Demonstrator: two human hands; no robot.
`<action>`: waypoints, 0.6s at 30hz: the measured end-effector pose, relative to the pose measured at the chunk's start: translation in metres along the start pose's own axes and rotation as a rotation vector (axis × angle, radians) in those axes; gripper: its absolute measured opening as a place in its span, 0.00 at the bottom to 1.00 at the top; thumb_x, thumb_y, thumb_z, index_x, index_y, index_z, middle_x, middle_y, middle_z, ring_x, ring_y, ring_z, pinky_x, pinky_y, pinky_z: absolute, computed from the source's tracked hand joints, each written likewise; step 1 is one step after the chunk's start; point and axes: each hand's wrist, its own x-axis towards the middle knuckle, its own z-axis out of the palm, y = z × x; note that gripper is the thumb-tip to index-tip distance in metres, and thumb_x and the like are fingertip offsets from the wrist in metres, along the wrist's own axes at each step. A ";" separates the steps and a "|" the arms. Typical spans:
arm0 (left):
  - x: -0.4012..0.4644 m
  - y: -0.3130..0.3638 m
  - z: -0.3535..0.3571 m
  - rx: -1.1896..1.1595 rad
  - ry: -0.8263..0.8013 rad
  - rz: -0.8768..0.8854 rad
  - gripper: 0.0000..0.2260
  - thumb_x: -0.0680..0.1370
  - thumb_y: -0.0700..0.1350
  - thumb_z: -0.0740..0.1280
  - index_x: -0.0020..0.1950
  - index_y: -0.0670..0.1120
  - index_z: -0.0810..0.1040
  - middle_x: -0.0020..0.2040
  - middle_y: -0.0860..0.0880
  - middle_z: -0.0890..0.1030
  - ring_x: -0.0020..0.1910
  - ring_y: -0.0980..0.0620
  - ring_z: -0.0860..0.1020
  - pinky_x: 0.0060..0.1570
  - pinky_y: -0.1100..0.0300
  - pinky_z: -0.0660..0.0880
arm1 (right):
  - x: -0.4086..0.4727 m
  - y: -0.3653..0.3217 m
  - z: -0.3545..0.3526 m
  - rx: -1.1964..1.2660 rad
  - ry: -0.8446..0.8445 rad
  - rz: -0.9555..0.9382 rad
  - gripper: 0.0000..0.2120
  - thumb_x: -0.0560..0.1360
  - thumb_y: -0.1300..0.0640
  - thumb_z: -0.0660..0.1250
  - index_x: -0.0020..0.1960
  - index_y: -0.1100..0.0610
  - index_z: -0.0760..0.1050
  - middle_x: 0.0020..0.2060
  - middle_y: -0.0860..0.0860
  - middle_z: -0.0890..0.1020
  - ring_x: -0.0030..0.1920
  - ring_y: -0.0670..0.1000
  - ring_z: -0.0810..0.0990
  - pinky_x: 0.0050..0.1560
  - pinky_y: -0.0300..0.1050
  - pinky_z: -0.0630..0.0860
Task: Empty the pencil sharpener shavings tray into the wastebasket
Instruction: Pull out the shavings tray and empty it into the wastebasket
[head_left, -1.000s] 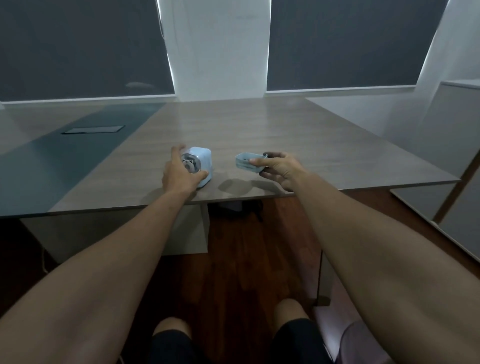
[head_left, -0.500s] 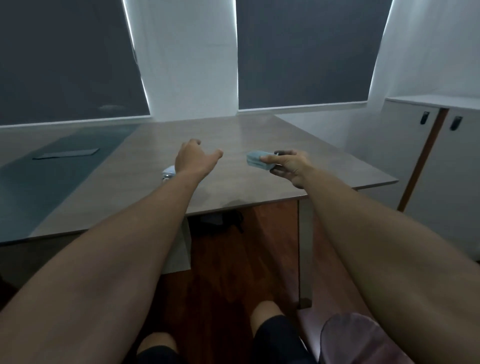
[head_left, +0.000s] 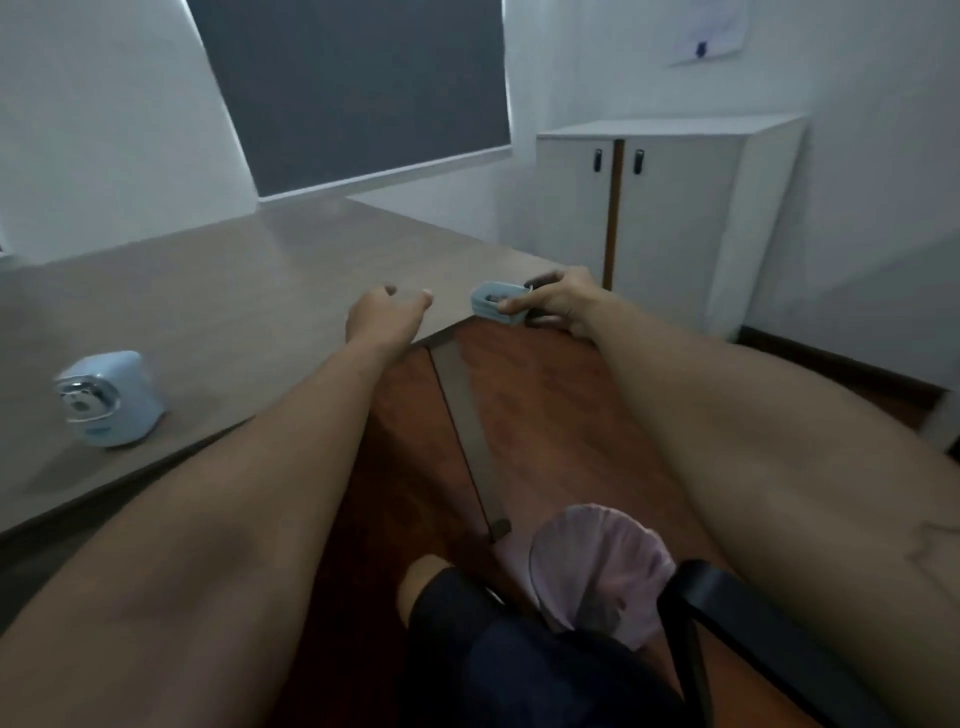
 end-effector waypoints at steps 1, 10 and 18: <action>-0.003 0.002 0.015 -0.007 -0.040 0.007 0.32 0.74 0.60 0.66 0.72 0.43 0.70 0.71 0.43 0.73 0.69 0.42 0.72 0.67 0.50 0.69 | -0.001 0.008 -0.014 -0.002 0.023 0.022 0.30 0.57 0.66 0.84 0.56 0.64 0.78 0.52 0.59 0.83 0.56 0.57 0.84 0.55 0.54 0.82; -0.034 -0.018 0.136 0.006 -0.247 -0.010 0.30 0.75 0.62 0.64 0.71 0.45 0.71 0.69 0.43 0.75 0.69 0.43 0.73 0.66 0.53 0.70 | -0.012 0.096 -0.087 -0.037 0.098 0.202 0.30 0.57 0.67 0.84 0.56 0.62 0.77 0.52 0.58 0.83 0.51 0.54 0.84 0.52 0.53 0.83; -0.051 -0.068 0.233 0.026 -0.366 -0.171 0.30 0.75 0.60 0.65 0.72 0.45 0.71 0.69 0.44 0.76 0.68 0.43 0.73 0.63 0.54 0.71 | 0.008 0.197 -0.120 -0.116 0.116 0.365 0.31 0.58 0.68 0.83 0.58 0.62 0.77 0.50 0.55 0.80 0.52 0.54 0.83 0.49 0.52 0.84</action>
